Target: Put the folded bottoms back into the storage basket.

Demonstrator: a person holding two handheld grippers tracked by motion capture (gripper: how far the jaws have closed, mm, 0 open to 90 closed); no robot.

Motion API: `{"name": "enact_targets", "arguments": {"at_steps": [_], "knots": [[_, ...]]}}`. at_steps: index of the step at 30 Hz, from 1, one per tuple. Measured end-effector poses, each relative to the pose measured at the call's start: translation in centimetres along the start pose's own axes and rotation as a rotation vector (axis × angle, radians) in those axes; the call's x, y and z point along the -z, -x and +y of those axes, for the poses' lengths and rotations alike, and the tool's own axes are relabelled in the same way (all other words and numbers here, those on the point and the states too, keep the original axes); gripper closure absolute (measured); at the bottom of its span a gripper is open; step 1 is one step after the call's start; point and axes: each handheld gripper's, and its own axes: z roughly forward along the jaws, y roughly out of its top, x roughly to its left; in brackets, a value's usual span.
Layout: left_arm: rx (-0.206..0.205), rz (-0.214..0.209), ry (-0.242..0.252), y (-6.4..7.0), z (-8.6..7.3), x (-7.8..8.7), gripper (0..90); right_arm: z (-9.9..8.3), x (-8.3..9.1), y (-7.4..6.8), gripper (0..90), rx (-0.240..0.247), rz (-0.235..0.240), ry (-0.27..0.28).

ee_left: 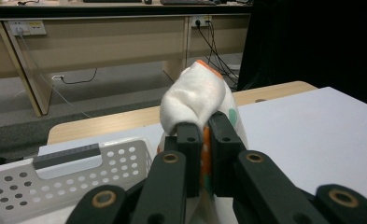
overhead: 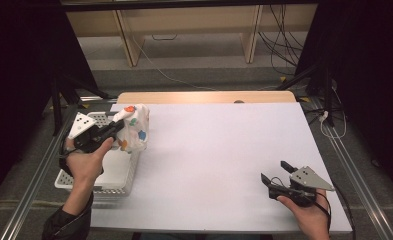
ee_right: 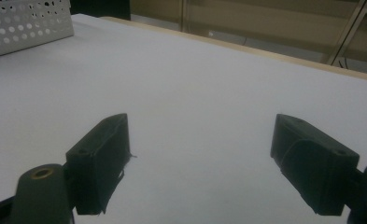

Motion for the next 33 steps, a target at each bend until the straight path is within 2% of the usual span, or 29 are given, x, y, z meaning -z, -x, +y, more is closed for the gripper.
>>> {"name": "enact_targets", "arguments": {"at_steps": [33], "knots": [[0.011,0.041,0.002,-1.6,-0.3,1.1,84.1,0.0,0.0,0.0,20.6,-0.001,0.000,-0.004]]}}
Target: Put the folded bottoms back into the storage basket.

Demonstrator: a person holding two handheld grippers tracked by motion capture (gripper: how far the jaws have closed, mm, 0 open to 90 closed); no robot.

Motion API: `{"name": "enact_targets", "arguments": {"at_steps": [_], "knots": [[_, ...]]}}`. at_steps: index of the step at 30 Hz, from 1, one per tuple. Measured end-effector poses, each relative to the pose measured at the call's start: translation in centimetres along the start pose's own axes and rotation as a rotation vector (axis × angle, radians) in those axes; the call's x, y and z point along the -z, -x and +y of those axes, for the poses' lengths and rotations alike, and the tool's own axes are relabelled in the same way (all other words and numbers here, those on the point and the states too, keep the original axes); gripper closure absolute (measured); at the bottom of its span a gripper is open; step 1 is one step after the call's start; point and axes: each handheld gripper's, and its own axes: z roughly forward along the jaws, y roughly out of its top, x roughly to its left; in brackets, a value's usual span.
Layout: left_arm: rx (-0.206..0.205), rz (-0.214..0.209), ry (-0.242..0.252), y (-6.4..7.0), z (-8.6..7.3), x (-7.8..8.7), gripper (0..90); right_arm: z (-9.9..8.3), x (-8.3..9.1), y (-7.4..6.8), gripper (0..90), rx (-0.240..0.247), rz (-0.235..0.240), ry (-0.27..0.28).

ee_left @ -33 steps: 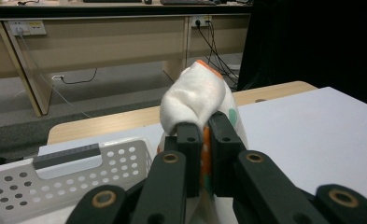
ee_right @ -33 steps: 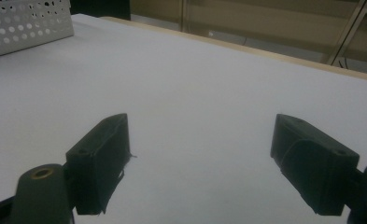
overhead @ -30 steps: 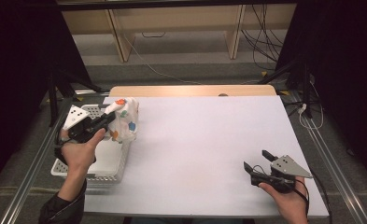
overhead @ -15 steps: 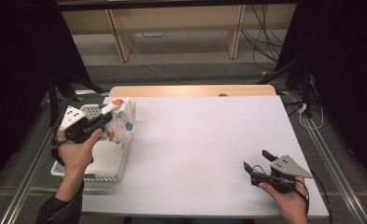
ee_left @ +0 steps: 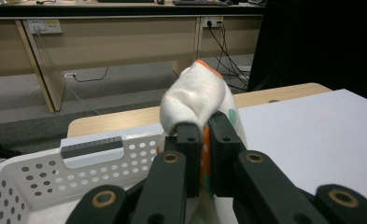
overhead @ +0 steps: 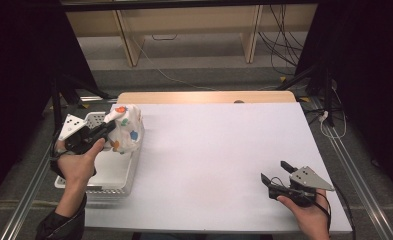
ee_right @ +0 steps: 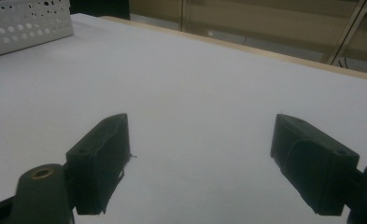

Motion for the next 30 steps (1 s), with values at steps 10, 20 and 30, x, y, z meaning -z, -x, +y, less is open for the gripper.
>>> {"name": "enact_targets", "arguments": {"at_steps": [10,20,30], "knots": [[0.004,0.013,-0.001,-0.5,-0.2,0.3,84.1,0.0,0.1,0.0,20.6,0.003,-0.003,-0.007],[0.007,0.024,-0.006,-1.0,-0.4,0.6,84.1,0.0,0.1,0.0,20.6,0.004,-0.004,-0.006],[0.008,0.033,-0.015,-1.4,-0.8,0.7,84.1,0.0,0.0,0.0,20.6,-0.001,0.000,0.000]]}}
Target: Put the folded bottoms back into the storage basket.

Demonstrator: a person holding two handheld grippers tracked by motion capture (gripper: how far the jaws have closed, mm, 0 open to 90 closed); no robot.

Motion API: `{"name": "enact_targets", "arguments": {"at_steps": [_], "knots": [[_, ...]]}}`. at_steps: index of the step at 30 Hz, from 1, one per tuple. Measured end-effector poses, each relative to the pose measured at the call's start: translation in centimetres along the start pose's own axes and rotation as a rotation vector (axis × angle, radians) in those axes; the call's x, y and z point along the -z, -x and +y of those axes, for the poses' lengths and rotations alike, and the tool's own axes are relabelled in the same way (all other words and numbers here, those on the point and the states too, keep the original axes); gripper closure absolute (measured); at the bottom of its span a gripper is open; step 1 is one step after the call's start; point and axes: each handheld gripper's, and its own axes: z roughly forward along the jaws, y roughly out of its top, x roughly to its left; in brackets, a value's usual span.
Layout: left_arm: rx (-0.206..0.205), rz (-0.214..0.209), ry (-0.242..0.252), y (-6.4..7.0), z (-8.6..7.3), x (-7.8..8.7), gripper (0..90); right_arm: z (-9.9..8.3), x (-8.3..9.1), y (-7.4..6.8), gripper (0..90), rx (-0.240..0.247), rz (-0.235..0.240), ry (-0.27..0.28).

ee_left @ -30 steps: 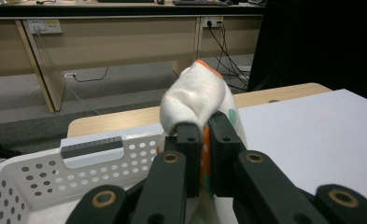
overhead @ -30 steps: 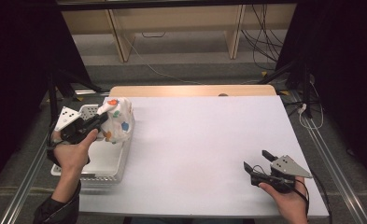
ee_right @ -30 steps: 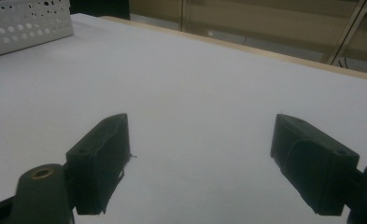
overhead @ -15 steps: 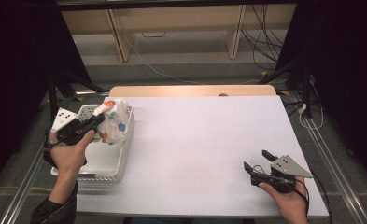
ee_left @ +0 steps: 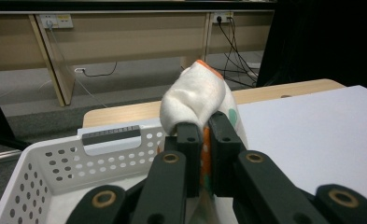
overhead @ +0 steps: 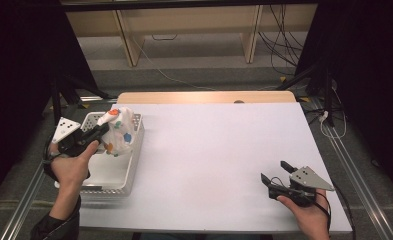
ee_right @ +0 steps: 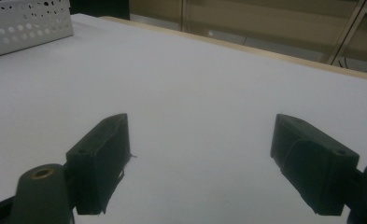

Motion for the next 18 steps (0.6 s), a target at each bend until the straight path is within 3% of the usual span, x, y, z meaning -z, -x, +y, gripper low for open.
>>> {"name": "enact_targets", "arguments": {"at_steps": [18], "knots": [[-0.009,0.029,-0.038,-0.8,-1.1,0.0,84.1,0.0,0.0,-0.1,20.6,-0.002,-0.002,-0.005]]}}
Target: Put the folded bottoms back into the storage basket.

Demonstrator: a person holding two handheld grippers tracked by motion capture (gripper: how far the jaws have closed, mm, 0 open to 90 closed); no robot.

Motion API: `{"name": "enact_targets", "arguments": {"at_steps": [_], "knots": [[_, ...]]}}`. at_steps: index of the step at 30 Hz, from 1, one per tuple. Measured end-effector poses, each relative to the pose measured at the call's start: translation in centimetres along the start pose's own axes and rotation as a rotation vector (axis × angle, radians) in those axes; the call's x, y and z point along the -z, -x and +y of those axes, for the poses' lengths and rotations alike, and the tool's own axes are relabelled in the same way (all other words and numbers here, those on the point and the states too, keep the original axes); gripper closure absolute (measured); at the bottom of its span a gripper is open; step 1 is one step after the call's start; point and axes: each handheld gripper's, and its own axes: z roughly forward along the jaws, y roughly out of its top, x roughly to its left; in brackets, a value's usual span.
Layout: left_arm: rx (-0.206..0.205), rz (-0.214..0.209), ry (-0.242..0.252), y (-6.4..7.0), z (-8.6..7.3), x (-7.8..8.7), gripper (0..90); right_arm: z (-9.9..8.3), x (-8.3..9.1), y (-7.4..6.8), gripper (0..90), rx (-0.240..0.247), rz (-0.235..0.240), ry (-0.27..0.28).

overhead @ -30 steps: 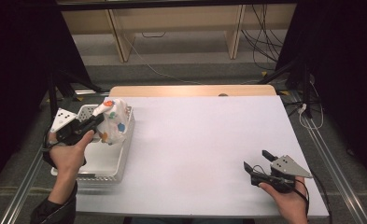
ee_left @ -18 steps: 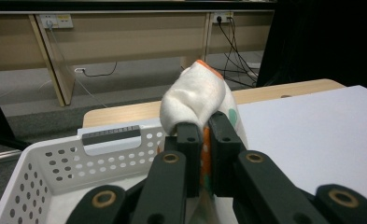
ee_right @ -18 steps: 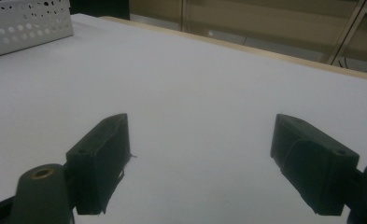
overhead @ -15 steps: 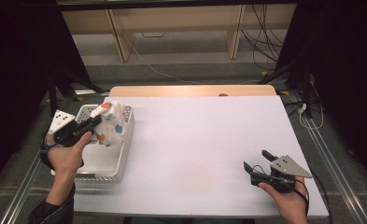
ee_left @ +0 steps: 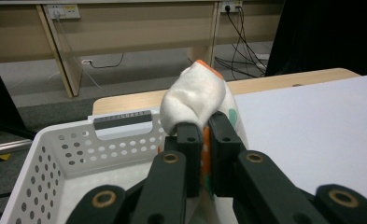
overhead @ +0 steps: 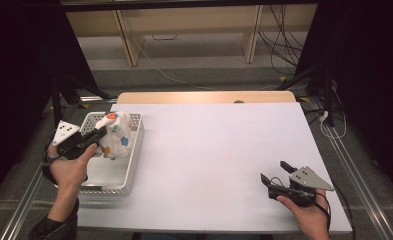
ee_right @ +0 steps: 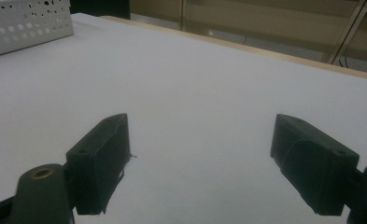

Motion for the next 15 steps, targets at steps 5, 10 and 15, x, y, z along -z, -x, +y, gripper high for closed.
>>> {"name": "enact_targets", "arguments": {"at_steps": [5,10,15], "knots": [[-0.003,0.003,-0.016,-0.17,-0.32,-0.28,84.1,0.01,0.03,0.03,20.6,0.001,-0.001,-0.002],[-0.002,0.002,-0.031,-0.24,-0.53,-0.52,84.1,0.00,-0.02,0.04,20.6,0.000,0.001,0.006],[-0.008,0.006,-0.043,-0.35,-0.67,-0.64,84.1,0.03,-0.01,0.05,20.6,0.004,0.000,0.011]]}}
